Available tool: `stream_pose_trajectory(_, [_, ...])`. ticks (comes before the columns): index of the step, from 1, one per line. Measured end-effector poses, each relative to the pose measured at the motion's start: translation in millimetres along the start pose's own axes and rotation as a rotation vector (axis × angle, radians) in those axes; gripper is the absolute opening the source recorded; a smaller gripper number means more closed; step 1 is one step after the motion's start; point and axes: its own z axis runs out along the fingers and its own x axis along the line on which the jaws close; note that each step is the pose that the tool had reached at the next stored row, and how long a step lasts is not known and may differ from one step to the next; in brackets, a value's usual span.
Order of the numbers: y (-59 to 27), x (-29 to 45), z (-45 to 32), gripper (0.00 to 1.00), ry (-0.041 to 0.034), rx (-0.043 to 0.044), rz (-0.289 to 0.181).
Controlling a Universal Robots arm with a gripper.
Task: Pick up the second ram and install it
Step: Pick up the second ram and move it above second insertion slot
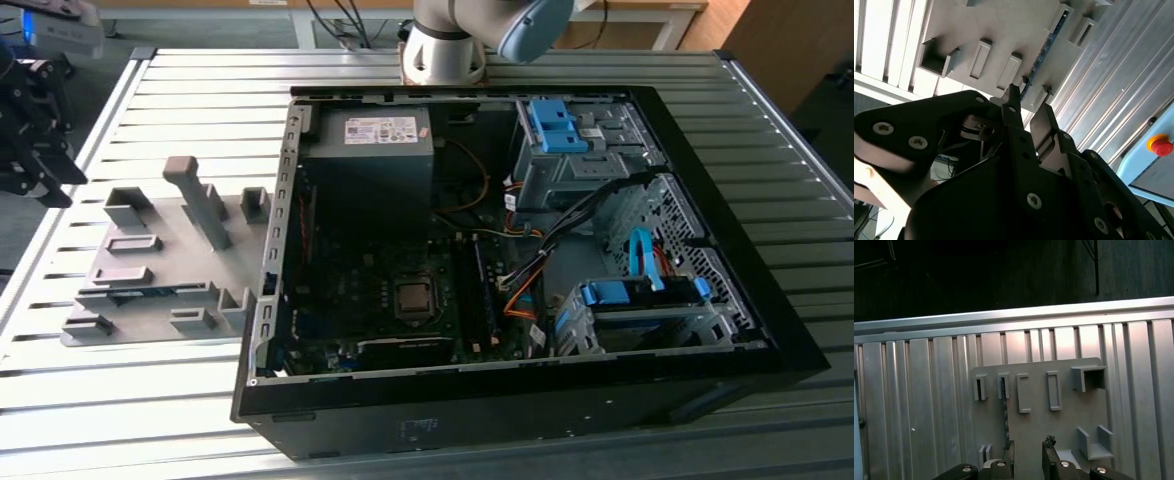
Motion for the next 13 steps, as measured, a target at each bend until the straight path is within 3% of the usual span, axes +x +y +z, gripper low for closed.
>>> stream_pose_trajectory(13, [-0.3,15.5,23.8,0.36,0.0004,-0.0044,-0.026])
